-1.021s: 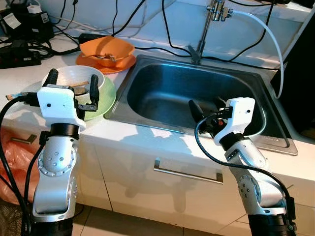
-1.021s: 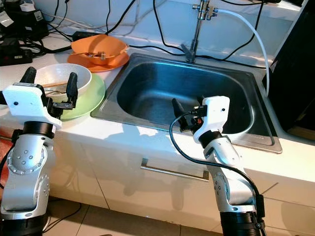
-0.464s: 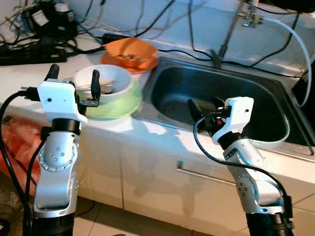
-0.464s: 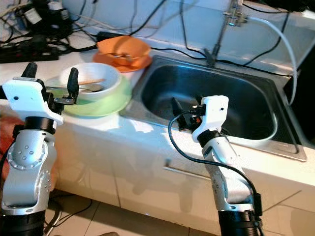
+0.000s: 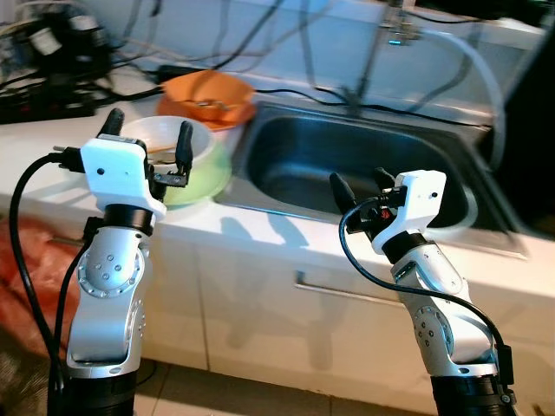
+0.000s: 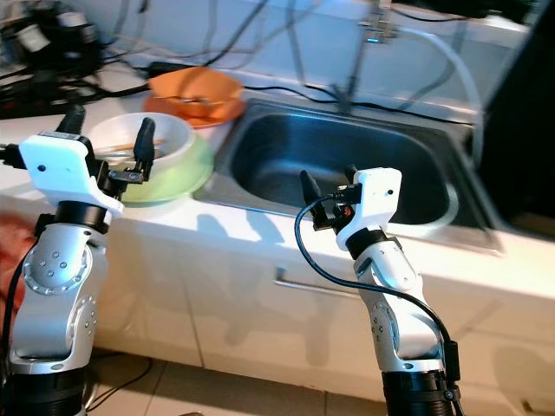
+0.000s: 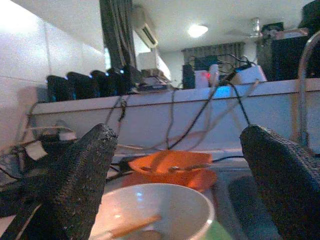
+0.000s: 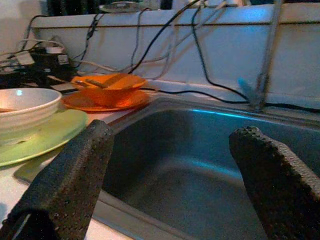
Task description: Kitchen organization
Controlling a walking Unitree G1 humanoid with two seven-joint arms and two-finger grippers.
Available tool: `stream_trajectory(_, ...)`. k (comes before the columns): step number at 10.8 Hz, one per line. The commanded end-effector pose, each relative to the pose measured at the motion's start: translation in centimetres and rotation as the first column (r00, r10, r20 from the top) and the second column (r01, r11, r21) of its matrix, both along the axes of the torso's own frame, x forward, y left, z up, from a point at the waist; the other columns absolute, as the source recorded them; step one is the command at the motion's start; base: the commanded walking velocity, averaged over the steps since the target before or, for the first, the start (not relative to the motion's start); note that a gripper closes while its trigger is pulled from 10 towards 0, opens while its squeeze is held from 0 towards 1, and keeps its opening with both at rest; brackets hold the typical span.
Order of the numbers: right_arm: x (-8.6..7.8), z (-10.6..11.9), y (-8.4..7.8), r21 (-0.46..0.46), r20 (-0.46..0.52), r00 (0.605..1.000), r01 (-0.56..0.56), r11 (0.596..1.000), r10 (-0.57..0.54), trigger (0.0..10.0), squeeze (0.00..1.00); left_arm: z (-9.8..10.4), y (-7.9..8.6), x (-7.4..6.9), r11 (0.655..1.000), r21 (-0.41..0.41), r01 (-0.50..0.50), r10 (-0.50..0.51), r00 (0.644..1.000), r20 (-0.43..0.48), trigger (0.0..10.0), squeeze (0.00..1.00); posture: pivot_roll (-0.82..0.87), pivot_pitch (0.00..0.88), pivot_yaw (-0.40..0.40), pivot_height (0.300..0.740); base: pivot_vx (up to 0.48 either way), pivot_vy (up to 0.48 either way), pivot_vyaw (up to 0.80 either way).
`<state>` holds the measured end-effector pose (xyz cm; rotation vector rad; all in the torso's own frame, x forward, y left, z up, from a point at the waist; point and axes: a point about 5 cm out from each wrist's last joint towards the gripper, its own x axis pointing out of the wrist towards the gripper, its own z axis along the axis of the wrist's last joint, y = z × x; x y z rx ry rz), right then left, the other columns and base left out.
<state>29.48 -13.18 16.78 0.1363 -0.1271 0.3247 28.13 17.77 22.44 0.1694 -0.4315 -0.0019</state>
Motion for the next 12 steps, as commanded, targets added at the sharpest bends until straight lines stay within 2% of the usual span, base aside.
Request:
stream_trajectory(1, 0.1, 0.1, -0.2, -0.005, 0.008, 1.000, 0.011, 1.000, -0.010, 10.0, 0.00, 0.1, -0.3, 0.3, 1.000, -0.009, 0.011, -0.011, 1.000, -0.010, 10.0, 0.00, 0.11, 0.000, -0.062, 0.740, 0.000, 0.322, 0.00)
stream_trajectory(5, 0.1, 0.2, -0.2, -0.006, 0.011, 1.000, 0.012, 1.000, -0.012, 10.0, 0.00, -0.1, -0.2, 0.4, 1.000, -0.019, 0.004, -0.004, 1.000, -0.027, 10.0, 0.00, 0.11, 0.000, -0.062, 0.740, 0.000, 0.480, 0.00)
stream_trajectory(8, 0.0, 0.1, -0.2, -0.005, 0.009, 1.000, 0.016, 1.000, -0.016, 10.0, 0.00, -0.2, -0.5, 0.4, 1.000, -0.005, 0.012, -0.012, 1.000, -0.026, 10.0, 0.00, 0.11, 0.000, -0.057, 0.740, 0.000, 0.000, 0.00)
stream_trajectory(12, 0.1, 0.5, -0.3, -0.003, 0.026, 0.999, 0.035, 0.999, -0.035, 10.0, 0.00, -0.1, -1.9, 0.5, 0.992, 0.024, 0.127, -0.126, 0.992, -0.032, 10.0, 0.00, 0.10, 0.000, -0.058, 0.740, 0.000, 0.000, 0.00)
